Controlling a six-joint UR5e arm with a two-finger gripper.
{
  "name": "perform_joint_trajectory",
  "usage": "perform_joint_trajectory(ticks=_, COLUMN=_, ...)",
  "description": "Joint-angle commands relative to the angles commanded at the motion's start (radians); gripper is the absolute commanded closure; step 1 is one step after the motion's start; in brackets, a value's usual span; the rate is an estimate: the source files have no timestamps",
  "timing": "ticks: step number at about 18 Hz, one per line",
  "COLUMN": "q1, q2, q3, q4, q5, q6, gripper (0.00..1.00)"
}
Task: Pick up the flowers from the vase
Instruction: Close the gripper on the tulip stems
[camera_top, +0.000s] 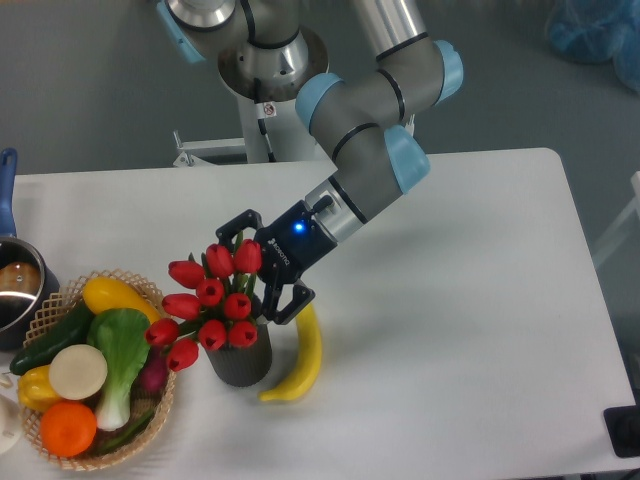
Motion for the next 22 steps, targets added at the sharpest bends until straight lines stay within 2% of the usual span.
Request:
perform_joint_trajectory(ticks=13, q1=-0.003, q2=-0.009, q3=0.014, q4=0.000, q5=-0.020, q6=0.000, gripper=0.03)
perform_joint_trajectory(ticks=18, q1=-0.003, q2=-0.009, q3=0.014, q4=0.000, q5=-0.020, q6=-0.014, gripper=0.27)
perform_joint_trajectory(ticks=22, q1=-0.003, q2=-0.011, q3=0.014, q4=0.000, q5=-0.020, q6=-0.040, gripper=0.37)
